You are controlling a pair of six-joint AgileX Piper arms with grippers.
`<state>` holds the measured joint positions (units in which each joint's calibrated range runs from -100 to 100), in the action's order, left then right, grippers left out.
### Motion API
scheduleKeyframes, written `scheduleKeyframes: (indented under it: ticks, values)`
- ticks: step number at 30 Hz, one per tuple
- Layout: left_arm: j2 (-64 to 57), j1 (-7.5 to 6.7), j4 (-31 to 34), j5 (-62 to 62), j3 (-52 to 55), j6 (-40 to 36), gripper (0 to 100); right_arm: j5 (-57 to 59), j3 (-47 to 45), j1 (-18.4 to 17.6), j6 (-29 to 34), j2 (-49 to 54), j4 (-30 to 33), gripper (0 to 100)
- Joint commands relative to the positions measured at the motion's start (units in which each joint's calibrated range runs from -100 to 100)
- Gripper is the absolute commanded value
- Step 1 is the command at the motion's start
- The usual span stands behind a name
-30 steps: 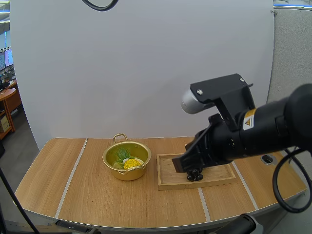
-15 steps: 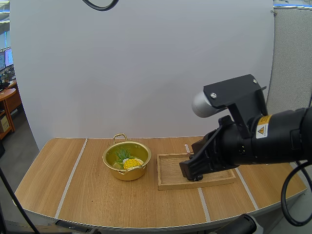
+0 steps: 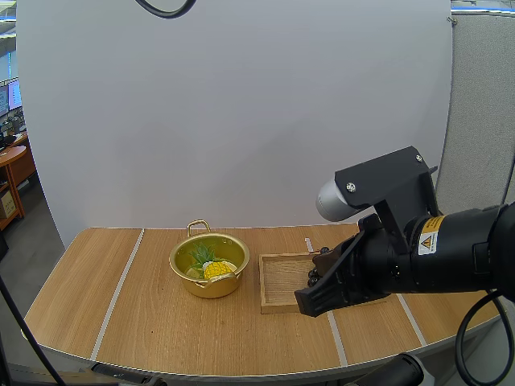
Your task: Open the pot, put the pineapple inside, and close it
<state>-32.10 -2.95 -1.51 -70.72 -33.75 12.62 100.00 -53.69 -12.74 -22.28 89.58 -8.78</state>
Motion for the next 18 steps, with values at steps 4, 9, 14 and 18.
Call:
scheduleKeyframes:
  ticks: [4, 9, 14, 18]
  values:
    - [-0.49, 0.00, 0.12, 0.27, -0.30, -0.60, 0, 0.00, -0.21, 0.47, -0.07, 0.50, 0.67, 0]
    - [-0.74, 0.00, 0.12, -13.29, -0.30, -0.60, 0, 0.00, -0.21, 0.47, -0.07, 0.50, 0.90, 0]
    - [0.86, 0.00, 0.12, -24.45, -0.30, -0.60, 0, 0.00, -0.21, 0.47, -0.07, 0.50, 0.90, 0]
    - [3.13, 0.00, 0.12, -29.28, -0.30, -0.60, 0, 0.00, -0.21, 0.47, -0.07, 0.50, 0.90, 0]
